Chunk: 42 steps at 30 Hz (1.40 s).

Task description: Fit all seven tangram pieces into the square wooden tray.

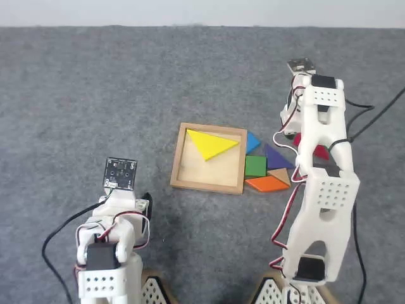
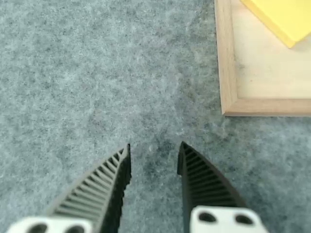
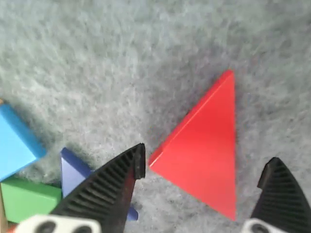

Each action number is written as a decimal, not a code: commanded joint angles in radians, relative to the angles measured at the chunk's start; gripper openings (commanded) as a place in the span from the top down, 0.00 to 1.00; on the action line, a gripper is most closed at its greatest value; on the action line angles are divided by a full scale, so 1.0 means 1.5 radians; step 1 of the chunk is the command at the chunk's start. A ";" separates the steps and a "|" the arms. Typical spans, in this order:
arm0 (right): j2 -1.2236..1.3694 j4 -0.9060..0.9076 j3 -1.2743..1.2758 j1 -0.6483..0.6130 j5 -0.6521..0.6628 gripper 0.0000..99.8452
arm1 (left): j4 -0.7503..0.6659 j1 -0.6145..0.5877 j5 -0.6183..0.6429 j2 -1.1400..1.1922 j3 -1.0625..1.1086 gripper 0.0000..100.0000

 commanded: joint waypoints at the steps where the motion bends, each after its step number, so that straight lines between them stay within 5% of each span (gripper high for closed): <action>1: -0.013 0.018 -0.013 -0.013 0.007 0.62 | 0.006 0.001 -0.004 -0.018 -0.006 0.85; 21: 0.046 0.015 -0.043 0.017 0.011 0.63 | 0.006 0.001 -0.004 -0.018 -0.006 0.85; 27: 0.062 0.015 -0.044 0.019 0.008 0.77 | 0.006 0.001 -0.004 -0.018 -0.006 0.85; 33: 0.060 0.019 -0.046 0.019 0.007 0.77 | 0.006 0.001 -0.004 -0.018 -0.006 0.85; 42: -0.044 0.164 -0.149 -0.037 0.006 0.77 | 0.006 0.001 -0.004 -0.018 -0.006 0.85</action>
